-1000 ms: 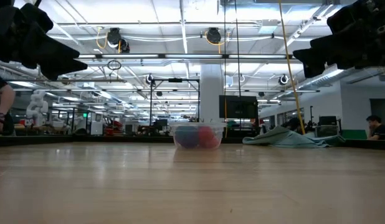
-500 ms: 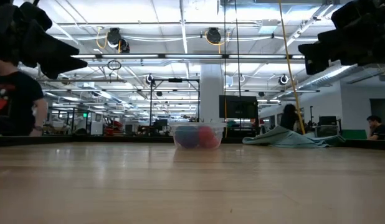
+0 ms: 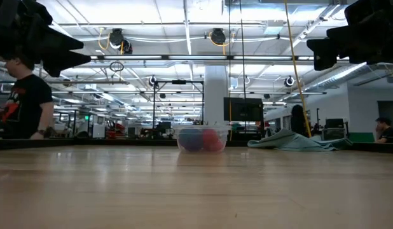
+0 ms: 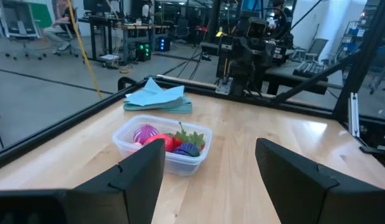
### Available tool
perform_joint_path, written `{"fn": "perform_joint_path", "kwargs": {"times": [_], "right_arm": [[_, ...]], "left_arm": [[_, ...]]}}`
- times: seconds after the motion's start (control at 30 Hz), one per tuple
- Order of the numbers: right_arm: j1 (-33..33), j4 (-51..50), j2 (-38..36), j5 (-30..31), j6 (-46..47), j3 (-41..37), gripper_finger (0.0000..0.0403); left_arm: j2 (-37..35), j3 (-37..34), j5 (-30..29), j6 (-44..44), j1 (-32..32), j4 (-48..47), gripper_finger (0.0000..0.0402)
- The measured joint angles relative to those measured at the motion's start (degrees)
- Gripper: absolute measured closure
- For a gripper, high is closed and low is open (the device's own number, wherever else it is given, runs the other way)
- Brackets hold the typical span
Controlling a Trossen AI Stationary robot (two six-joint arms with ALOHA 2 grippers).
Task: Pick and placing Produce into tupperware
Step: Return to Home Position
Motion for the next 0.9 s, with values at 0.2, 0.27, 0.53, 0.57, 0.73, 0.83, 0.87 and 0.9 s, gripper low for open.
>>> {"fn": "perform_joint_path", "kwargs": {"times": [0.2,0.27,0.53,0.57,0.73,0.83,0.87,0.9], "right_arm": [[0.00,0.07,0.00,-0.26,-4.25,0.00,0.0209],[0.00,0.02,0.00,-0.29,-5.58,0.00,0.0209],[0.00,1.92,-0.11,-7.64,-8.52,0.00,0.0209],[0.00,1.86,-0.15,-9.20,-8.53,0.00,0.0209],[0.02,1.78,-1.85,-14.74,-8.24,-0.02,0.0209],[0.02,1.74,-3.75,-15.25,-7.93,-0.07,0.0209],[0.02,2.07,-4.51,-15.28,-7.47,-0.28,0.0209],[0.02,2.84,-5.27,-15.30,-7.11,-0.68,0.0209]], "left_arm": [[0.00,0.00,0.01,-5.64,0.00,0.05,0.0146],[0.00,0.00,0.00,-6.62,0.00,0.06,0.0146],[0.00,0.00,0.00,-7.23,0.00,0.06,0.0146],[0.00,0.00,0.00,-7.23,0.00,0.06,0.0146],[0.00,0.00,0.00,-7.25,0.00,0.06,0.0146],[0.00,0.00,0.00,-7.29,0.00,0.06,0.0146],[0.00,0.00,0.00,-7.29,0.00,0.06,0.0146],[0.00,0.00,0.00,-7.31,0.02,0.06,0.0146]]}}
